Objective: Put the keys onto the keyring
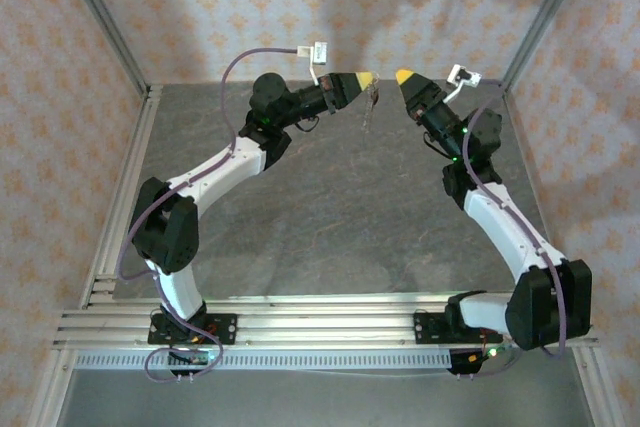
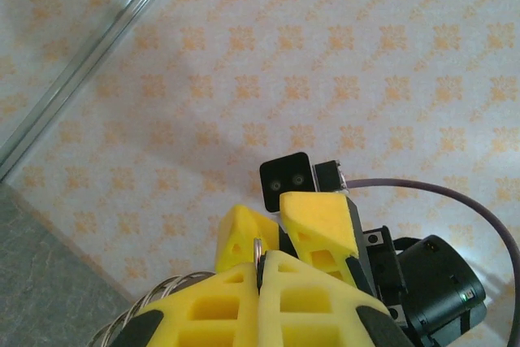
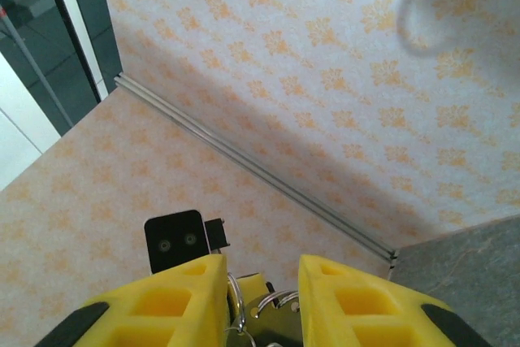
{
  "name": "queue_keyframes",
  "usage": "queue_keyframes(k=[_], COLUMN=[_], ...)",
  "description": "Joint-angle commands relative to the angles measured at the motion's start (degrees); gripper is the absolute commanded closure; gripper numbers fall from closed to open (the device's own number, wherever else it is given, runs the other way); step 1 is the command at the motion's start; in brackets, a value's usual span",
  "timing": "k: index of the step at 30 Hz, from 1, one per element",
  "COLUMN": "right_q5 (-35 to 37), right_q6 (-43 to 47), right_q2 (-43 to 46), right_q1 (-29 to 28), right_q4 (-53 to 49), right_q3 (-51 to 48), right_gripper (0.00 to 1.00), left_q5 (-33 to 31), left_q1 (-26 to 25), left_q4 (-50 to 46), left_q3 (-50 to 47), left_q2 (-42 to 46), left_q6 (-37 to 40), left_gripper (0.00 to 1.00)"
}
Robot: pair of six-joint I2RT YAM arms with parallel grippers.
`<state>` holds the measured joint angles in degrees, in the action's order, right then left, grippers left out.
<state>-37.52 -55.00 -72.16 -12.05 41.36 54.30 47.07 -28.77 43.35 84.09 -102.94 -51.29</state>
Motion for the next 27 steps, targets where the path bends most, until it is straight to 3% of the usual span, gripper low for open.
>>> queue_keyframes(k=[1, 27], right_q5=[2.9, 3.5], right_q6=[-2.4, -2.6], right_q2=[-1.5, -7.4], right_q1=[-1.6, -6.7], right_q4=[7.1, 8.2], right_q3=[2.8, 5.7], right_gripper=[0.71, 0.72], left_q5=[-2.6, -4.5], left_q1=[0.0, 0.0], left_q4=[5.4, 8.2], left_q3=[-0.4, -2.4], left_q2=[-0.1, 0.8], left_q6=[-1.6, -3.1], left_gripper=[1.0, 1.0])
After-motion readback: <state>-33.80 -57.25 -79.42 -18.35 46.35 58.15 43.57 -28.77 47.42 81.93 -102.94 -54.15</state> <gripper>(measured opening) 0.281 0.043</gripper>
